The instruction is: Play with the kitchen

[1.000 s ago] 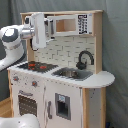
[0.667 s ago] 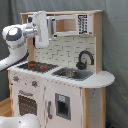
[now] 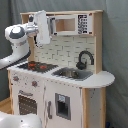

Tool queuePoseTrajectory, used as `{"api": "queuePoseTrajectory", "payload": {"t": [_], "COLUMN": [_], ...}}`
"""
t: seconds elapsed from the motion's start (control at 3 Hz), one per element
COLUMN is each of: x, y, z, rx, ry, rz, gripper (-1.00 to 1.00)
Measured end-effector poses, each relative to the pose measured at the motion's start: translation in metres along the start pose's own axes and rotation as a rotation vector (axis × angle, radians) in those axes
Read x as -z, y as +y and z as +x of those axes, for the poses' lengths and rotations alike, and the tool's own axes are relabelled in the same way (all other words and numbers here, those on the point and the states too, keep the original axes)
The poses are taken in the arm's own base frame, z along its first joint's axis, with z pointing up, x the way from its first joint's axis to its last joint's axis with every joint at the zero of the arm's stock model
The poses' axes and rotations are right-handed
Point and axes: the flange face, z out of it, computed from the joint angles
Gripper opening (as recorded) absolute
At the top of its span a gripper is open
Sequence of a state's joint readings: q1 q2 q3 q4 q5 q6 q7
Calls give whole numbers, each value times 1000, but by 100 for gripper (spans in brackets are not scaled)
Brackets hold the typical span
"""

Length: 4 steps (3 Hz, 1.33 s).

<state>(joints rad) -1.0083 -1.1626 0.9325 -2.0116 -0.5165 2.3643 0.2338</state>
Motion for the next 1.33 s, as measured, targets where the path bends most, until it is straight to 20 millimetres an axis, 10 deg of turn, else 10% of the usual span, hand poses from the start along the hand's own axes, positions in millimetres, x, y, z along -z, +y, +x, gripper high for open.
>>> {"api": "queuePoseTrajectory", "payload": {"t": [1.33], "x": [0], "y": [-58], "z": [86], "rx": [55], "ry": [139], "rz": [48], "gripper": [100]}}
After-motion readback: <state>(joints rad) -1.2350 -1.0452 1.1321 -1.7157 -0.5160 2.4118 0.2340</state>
